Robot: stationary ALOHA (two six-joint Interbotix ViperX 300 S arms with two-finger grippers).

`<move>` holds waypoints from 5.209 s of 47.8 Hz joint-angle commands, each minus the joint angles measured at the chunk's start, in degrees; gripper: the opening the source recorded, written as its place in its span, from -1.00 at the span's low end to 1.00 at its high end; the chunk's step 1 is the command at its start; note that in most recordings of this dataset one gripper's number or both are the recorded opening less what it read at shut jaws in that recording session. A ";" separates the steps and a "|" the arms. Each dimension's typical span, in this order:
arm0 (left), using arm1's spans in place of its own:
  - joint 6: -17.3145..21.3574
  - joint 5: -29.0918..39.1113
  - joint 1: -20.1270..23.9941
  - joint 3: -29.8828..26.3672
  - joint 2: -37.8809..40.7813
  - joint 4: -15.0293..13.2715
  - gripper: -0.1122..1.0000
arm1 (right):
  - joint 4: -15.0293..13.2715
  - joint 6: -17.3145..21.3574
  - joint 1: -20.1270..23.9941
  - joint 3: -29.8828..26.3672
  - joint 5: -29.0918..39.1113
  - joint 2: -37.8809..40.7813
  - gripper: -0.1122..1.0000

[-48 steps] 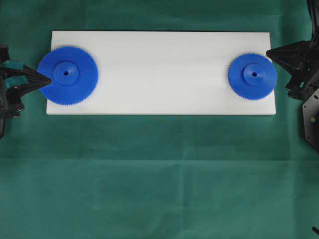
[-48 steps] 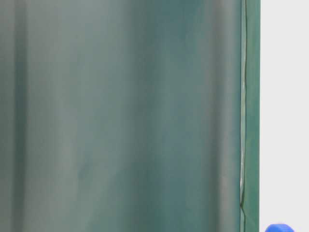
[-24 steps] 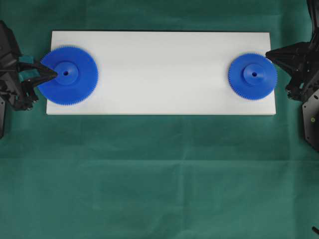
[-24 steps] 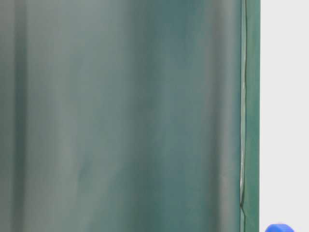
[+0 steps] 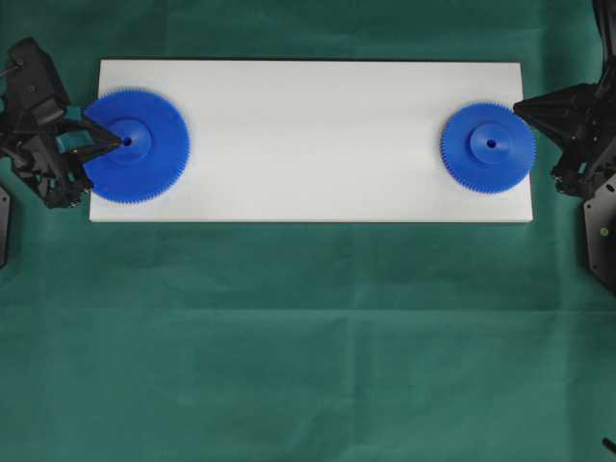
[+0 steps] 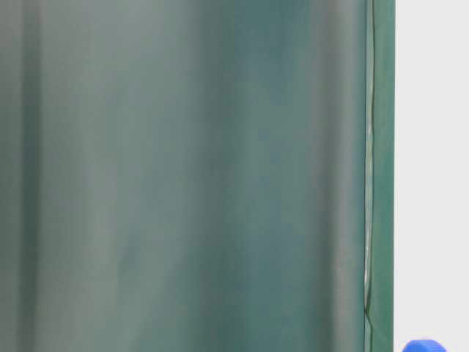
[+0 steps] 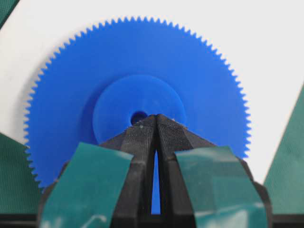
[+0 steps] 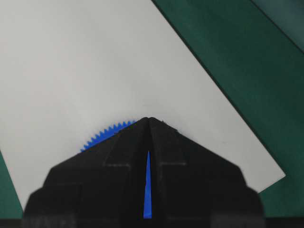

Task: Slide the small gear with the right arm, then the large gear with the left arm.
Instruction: 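Slide the large gear rightward with the left gripper toward the small gear, then slide the large gear back left with the left gripper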

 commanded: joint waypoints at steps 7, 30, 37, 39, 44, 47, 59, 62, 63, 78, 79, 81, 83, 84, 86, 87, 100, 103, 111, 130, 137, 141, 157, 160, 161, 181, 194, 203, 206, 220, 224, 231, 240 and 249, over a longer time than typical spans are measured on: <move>1.23 -1.93 1.41 -1.32 2.90 0.18 -0.80 | -0.18 0.09 0.18 0.09 -0.70 0.18 0.11; 2.02 -4.48 2.81 -4.31 12.74 0.09 -0.80 | 0.00 0.09 0.79 0.70 -0.88 -0.09 0.11; 1.93 -4.39 3.52 -3.69 13.45 0.09 -0.80 | 0.00 0.18 1.49 0.97 -0.88 -0.62 0.11; 1.85 -4.39 3.43 -3.52 13.45 0.09 -0.80 | 0.00 0.09 1.49 0.97 -0.88 -0.79 0.11; 1.76 -2.99 3.43 -3.25 13.18 0.09 -0.80 | 0.00 0.18 1.58 1.05 -0.88 -1.32 0.11; 1.76 -1.23 3.43 -3.34 12.92 0.09 -0.80 | 0.00 0.09 1.49 1.14 -0.88 -1.49 0.11; 1.85 5.36 3.43 -4.31 10.63 0.09 -0.80 | 0.00 0.18 1.58 1.32 -0.88 -1.67 0.11; 1.85 6.06 3.43 -4.31 9.76 0.09 -0.80 | 0.00 0.18 1.58 1.41 -0.88 -1.67 0.11; 1.85 6.33 3.43 -4.31 9.49 0.09 -0.80 | 0.00 0.09 1.58 1.32 -0.88 -1.67 0.11; 1.76 9.67 3.43 -4.13 7.03 0.09 -0.80 | 0.00 0.09 1.58 1.49 -0.88 -1.67 0.11; 1.76 9.67 3.43 -4.13 7.12 0.09 -0.80 | 0.00 0.09 1.58 1.49 -0.88 -1.67 0.11; 1.85 9.49 3.43 -4.13 7.56 0.09 -0.80 | 0.00 0.09 1.67 1.58 -0.97 -1.67 0.11; 1.85 9.05 3.43 -4.04 7.82 0.09 -0.80 | 0.00 0.09 1.58 1.67 -0.97 -1.76 0.11; 1.85 8.79 3.43 -4.04 8.00 0.09 -0.80 | 0.00 0.18 1.67 1.67 -1.05 -1.67 0.11; 1.85 8.09 3.43 -3.96 8.35 0.09 -0.80 | 0.00 0.18 1.67 1.85 -1.23 -1.67 0.11; 1.85 7.65 3.43 -3.87 8.53 0.09 -0.80 | 0.00 0.09 1.67 1.85 -1.23 -1.67 0.11; 1.76 5.10 3.43 -3.69 11.78 0.09 -0.80 | 0.00 0.18 1.67 1.93 -1.41 -1.76 0.11; 1.76 5.10 3.43 -3.78 12.13 0.09 -0.80 | 0.00 0.09 1.67 2.02 -1.41 -1.85 0.11; 1.76 5.10 3.43 -4.13 12.13 0.09 -0.80 | -0.09 0.09 1.67 2.02 -1.41 -1.85 0.11; 1.49 4.39 1.14 -7.21 12.48 0.09 -0.80 | 0.00 0.09 1.67 2.02 -1.76 -1.85 0.11; 1.76 2.37 -1.05 -12.22 18.46 0.09 -0.80 | 0.00 0.09 1.67 1.93 -1.85 -1.85 0.11; 1.76 1.93 -2.46 -17.75 26.10 0.09 -0.80 | 0.00 0.09 1.58 2.02 -2.29 -1.85 0.11; 1.93 4.57 -6.50 -41.92 46.49 0.09 -0.80 | 0.00 0.09 1.76 2.64 -2.81 -1.85 0.11; 2.02 5.19 -7.12 -45.35 47.81 0.09 -0.80 | 0.00 0.09 1.76 2.81 -2.81 -1.93 0.11; 2.02 5.27 -7.21 -46.58 48.25 0.18 -0.80 | 0.00 0.09 1.76 2.90 -2.81 -1.93 0.11; 2.11 13.97 -10.99 -70.40 61.61 0.18 -0.80 | 0.00 0.09 1.85 3.43 -2.90 -2.64 0.11; 2.11 17.14 -10.99 -75.06 63.46 0.26 -0.80 | 0.00 0.09 2.20 3.87 -2.99 -4.13 0.11; 2.11 17.14 -10.90 -74.09 63.19 0.26 -0.80 | 0.00 0.09 2.20 4.04 -2.99 -4.66 0.11; 2.11 17.14 -10.90 -73.74 63.19 0.26 -0.80 | -0.09 0.09 2.20 4.04 -2.99 -4.66 0.11; 2.11 17.14 -10.90 -73.30 63.19 0.26 -0.80 | -0.09 0.09 2.20 4.04 -2.90 -4.57 0.11; 2.11 17.14 -10.90 -73.21 63.11 0.26 -0.80 | 0.00 0.09 2.20 4.04 -2.99 -4.57 0.11; 2.11 17.14 -10.90 -72.33 62.40 0.26 -0.80 | 0.00 0.09 2.20 4.13 -2.90 -4.66 0.11; 2.02 17.14 -10.63 -69.17 60.03 0.26 -0.80 | -0.09 0.09 2.20 4.13 -2.90 -4.66 0.11; 1.93 17.14 -10.02 -62.05 55.81 0.26 -0.80 | -0.09 0.09 2.20 4.13 -2.99 -4.66 0.11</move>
